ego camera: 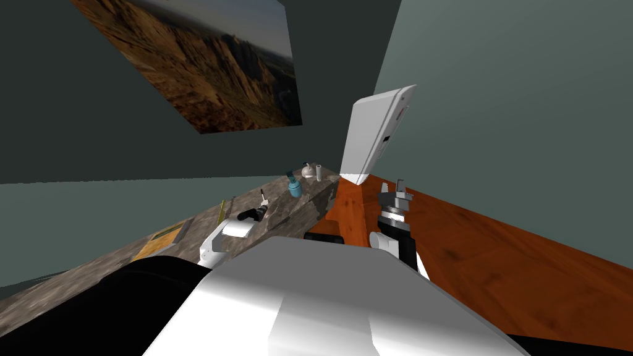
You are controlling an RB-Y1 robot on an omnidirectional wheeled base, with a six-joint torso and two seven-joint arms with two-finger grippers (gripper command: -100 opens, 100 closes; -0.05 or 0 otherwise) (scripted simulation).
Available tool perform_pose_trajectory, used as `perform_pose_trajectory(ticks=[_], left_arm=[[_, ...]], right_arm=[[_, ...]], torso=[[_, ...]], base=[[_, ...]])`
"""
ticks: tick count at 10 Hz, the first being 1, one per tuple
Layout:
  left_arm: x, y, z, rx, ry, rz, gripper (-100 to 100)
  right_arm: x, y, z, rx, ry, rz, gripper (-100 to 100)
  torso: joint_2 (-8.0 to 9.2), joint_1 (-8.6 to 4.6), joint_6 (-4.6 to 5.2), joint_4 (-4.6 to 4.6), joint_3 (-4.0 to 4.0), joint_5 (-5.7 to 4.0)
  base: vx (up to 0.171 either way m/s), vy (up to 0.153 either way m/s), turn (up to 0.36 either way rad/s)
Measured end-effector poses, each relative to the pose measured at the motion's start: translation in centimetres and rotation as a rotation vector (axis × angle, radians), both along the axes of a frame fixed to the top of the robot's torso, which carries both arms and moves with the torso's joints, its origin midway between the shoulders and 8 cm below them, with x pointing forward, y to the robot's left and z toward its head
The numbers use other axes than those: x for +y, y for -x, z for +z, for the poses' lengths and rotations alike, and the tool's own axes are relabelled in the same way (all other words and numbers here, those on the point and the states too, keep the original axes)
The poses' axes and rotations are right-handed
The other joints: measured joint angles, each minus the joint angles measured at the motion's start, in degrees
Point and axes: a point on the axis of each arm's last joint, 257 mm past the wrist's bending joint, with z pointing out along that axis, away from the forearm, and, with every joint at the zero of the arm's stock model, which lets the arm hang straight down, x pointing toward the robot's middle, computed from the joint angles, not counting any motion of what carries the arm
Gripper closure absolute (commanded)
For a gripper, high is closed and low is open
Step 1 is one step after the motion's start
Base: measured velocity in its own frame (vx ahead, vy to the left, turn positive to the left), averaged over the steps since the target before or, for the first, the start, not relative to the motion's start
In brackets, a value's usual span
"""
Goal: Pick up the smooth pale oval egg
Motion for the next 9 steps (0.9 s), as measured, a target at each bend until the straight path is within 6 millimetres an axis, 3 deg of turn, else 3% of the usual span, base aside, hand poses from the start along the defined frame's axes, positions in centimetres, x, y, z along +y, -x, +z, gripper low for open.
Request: perform_pose_trajectory(ticks=[3, 4, 5, 8, 9], left_arm=[[0.0, -0.1, 0.1, -0.003, 0.000, -0.001, 100], [0.0, -0.1, 0.1, -0.003, 0.000, -0.001, 0], [0.0, -0.1, 0.1, -0.003, 0.000, -0.001, 100], [-0.7, 0.2, 1.2, -0.001, -0.001, -0.010, 100], [-0.7, 0.2, 1.3, 0.001, 0.000, -0.010, 0]], right_arm=[[0.0, 0.0, 0.0, 0.000, 0.000, 0.000, 0], [0.0, 0.0, 0.0, 0.000, 0.000, 0.000, 0], [0.0, 0.0, 0.0, 0.000, 0.000, 0.000, 0], [0.0, 0.0, 0.0, 0.000, 0.000, 0.000, 0], [0.0, 0.0, 0.0, 0.000, 0.000, 0.000, 0]], torso=[[0.01, -0.01, -0.05, -0.03, -0.01, 0.00], [0.02, -0.01, -0.05, -0.03, 0.00, 0.00], [0.02, -0.01, -0.05, -0.03, 0.00, 0.00], [0.10, -0.13, -0.07, -0.01, 0.04, -0.04], [0.07, -0.09, -0.06, -0.01, 0.03, -0.03]], base=[[0.000, 0.000, 0.000], [0.000, 0.000, 0.000], [-0.007, -0.010, 0.047], [-0.009, -0.015, 0.023], [0.000, 0.000, 0.000]])
